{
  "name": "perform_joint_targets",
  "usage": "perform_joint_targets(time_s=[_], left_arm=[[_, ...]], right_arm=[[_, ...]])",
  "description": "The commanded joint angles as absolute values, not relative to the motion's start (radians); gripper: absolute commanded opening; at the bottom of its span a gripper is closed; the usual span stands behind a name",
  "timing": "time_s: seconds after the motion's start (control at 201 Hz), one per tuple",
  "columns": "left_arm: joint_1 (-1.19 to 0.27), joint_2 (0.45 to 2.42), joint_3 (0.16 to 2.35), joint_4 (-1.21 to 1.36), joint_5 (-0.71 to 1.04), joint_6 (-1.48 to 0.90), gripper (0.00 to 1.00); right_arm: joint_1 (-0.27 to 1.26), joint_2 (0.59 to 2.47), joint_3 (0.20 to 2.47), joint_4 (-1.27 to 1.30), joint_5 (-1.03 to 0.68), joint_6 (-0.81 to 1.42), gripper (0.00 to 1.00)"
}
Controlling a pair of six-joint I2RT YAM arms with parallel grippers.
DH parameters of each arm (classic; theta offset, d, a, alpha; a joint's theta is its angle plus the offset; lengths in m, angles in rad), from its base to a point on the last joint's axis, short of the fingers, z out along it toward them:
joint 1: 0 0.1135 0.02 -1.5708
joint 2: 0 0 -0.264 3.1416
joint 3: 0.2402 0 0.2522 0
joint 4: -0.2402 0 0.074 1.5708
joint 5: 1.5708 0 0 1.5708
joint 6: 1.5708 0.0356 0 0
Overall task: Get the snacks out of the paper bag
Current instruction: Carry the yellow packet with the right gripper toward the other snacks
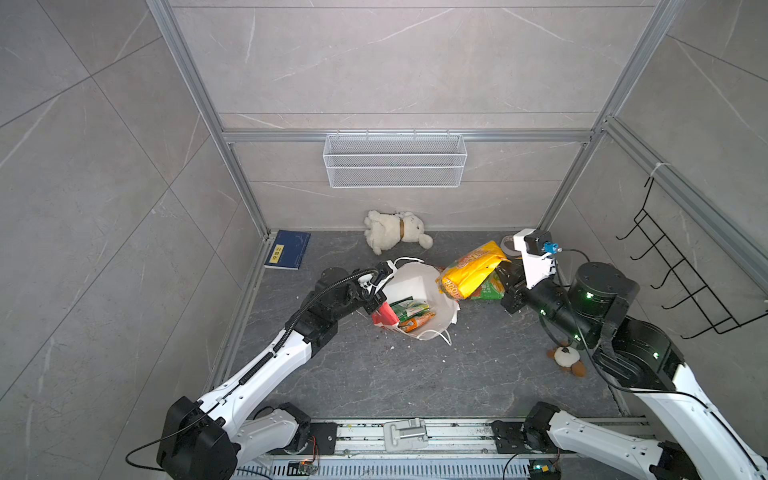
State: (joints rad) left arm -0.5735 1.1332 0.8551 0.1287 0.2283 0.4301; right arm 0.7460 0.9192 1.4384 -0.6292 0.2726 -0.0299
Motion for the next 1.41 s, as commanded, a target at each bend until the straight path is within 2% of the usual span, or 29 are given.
perform_joint_targets(time_s=[0.0,0.144,0.373,0.517,0.736,0.881,1.03,1.408], left_arm=[[-0.573,1.109,0.844,0.178,0.170,0.408,0.00],[-0.573,1.099,0.848,0.151,0.106,0.436,0.00],[-0.572,1.062,0.856,0.104,-0.057,0.499,0.00],[-0.571,1.061,0.879,0.080,-0.149,0.536,0.00],[-0.558,1.093,0.957,0.030,-0.175,0.562,0.00],[-0.558,1.110,0.996,0.013,-0.150,0.557,0.00],[-0.558,1.133,1.024,-0.039,-0.120,0.577,0.00],[-0.565,1.126,0.895,0.037,0.021,0.513,0.00]], right_arm=[[0.747,0.960,1.494,-0.707,0.483,0.048,0.00],[0.703,1.006,1.478,-0.746,0.527,0.069,0.00],[0.415,1.110,1.427,-0.810,0.118,0.171,0.00],[0.317,1.163,1.372,-0.797,-0.044,0.186,0.00],[0.173,1.185,1.327,-0.824,-0.217,0.182,0.00],[0.104,1.193,1.324,-0.891,-0.287,0.164,0.00],[0.081,1.197,1.318,-0.972,-0.272,0.153,0.00],[0.082,1.181,1.281,-1.118,-0.256,0.155,0.00]])
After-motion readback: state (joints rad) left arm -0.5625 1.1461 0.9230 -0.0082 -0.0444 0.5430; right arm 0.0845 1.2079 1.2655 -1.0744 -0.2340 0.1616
